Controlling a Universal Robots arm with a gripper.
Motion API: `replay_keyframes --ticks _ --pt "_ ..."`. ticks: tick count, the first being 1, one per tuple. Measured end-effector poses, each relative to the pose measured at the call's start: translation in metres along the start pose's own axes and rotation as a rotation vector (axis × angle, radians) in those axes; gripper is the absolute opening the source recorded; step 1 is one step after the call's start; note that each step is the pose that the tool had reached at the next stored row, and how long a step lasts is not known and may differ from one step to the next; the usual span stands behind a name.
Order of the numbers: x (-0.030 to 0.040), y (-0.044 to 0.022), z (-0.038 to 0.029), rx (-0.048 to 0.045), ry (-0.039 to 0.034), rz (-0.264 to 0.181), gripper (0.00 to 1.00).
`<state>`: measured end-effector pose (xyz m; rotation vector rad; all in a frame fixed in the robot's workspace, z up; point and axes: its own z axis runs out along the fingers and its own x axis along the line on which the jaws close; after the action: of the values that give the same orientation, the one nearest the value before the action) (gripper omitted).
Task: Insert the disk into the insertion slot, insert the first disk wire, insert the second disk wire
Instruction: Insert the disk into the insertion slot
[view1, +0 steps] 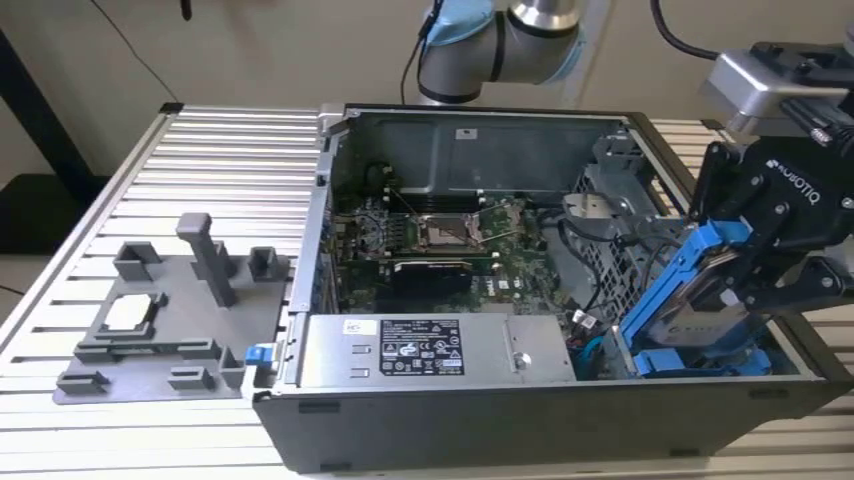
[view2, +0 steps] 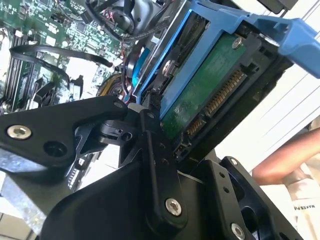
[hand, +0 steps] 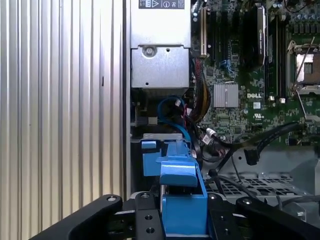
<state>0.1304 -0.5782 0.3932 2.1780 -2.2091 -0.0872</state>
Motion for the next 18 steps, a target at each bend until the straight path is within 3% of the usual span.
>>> replay_keyframes --ticks 3,6,8,9,12,16,18 --pt "0.0001 -0.0004 0.0053 0.0003 -0.0004 0.0 0.33" --pt "0.0001 -0.0004 0.0059 0.0003 -0.0003 -0.001 0.34" --pt "0.0001 -0.0002 0.0037 0.0003 -0.0002 -0.003 0.34" --pt "0.0 -0.0001 0.0021 0.0003 -0.0005 -0.003 0.4" --pt "-0.0006 0.0004 -0.006 0.0003 -0.0001 -0.003 0.4" --pt "-0.0009 0.0002 -0.0066 0.0038 -0.0005 -0.004 0.4" --pt "-0.0009 -0.0016 -0.0069 0.0091 -0.0068 -0.004 0.4"
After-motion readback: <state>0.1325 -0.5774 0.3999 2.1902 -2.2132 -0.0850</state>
